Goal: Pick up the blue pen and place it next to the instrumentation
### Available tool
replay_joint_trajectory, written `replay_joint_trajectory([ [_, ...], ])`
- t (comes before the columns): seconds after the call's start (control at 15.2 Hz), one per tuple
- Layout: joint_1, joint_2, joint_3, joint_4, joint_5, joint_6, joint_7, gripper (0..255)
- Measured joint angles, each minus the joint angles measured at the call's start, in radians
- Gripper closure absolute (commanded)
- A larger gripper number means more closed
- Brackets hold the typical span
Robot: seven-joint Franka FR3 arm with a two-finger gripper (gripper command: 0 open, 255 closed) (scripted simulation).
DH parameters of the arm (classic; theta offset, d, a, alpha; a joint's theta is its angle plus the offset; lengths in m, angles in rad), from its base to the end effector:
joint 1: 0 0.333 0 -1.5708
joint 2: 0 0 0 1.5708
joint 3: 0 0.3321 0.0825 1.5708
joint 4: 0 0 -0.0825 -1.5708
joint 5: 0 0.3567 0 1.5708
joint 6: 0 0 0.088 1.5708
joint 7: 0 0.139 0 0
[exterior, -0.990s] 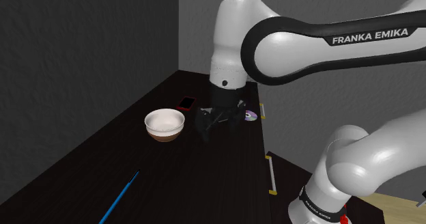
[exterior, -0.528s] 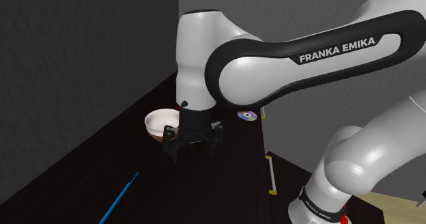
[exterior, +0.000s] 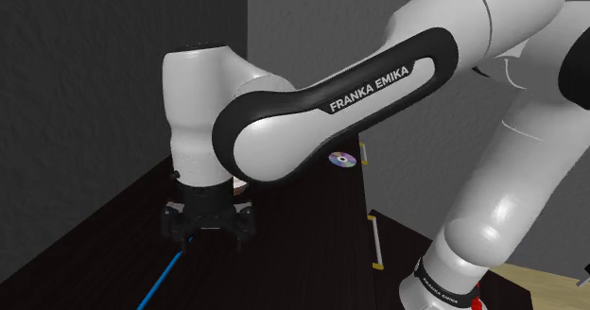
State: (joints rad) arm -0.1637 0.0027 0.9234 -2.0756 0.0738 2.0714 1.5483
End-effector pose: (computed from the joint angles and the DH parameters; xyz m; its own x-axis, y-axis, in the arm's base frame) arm 0.3748 0.3638 0.4248 0.6775 -0.7325 -0.0668 -0.7339 -0.6793 0.0055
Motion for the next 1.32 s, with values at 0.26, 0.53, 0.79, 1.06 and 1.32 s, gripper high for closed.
replay_joint_trajectory([
  [0.26, 0.076, 0.231, -0.013, 0.153, -0.190, -0.003, 0.264, 0],
  [0.53, 0.208, 0.430, -0.094, 0.336, -0.319, -0.031, 0.457, 0],
  [0.79, 0.256, 0.500, -0.130, 0.383, -0.360, -0.018, 0.514, 0],
  [1.06, 0.268, 0.525, -0.145, 0.360, -0.380, 0.025, 0.529, 0],
  [1.32, 0.273, 0.535, -0.150, 0.356, -0.387, 0.037, 0.534, 0],
])
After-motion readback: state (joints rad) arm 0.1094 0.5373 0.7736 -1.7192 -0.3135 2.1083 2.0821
